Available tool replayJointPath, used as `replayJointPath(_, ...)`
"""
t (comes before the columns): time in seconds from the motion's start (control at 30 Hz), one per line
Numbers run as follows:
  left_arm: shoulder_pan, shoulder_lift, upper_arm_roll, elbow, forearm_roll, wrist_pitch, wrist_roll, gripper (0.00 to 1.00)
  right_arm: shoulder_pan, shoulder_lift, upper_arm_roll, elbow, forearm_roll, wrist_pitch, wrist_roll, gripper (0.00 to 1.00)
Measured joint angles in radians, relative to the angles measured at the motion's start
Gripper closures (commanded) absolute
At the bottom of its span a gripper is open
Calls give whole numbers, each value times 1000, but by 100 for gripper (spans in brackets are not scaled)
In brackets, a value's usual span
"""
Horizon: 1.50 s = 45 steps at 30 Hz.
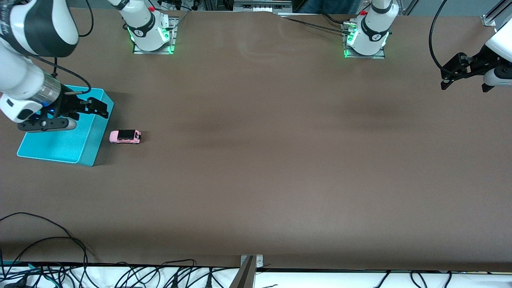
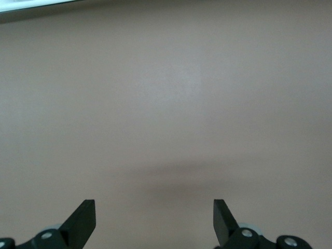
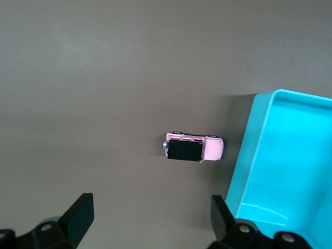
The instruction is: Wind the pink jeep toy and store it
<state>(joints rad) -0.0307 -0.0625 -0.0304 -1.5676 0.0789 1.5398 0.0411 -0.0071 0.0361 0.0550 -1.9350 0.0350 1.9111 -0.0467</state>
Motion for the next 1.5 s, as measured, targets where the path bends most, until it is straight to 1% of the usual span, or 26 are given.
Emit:
replayJointPath(0.17,0,0,0,0,0,0,0,0,1,23,12,-19,0,18,0,0)
replayJointPath(0.37,0,0,0,0,0,0,0,0,1,57,16,-44,0,70,1,0)
replayJointPath(0.73,0,0,0,0,0,0,0,0,0,71,16,-197,0,247,1,0)
replayJointPath(0.9,0,0,0,0,0,0,0,0,-2,75,13,-254,0,275,2,0)
replayJointPath(1.03,0,0,0,0,0,0,0,0,-2,77,9,-280,0,278,20,0)
replayJointPath(1.17,0,0,0,0,0,0,0,0,-4,79,3,-301,0,278,96,0)
replayJointPath(1.37,0,0,0,0,0,0,0,0,-4,87,1,-324,0,284,272,0)
replayJointPath(1.5,0,0,0,0,0,0,0,0,-4,106,0,-346,0,323,387,0)
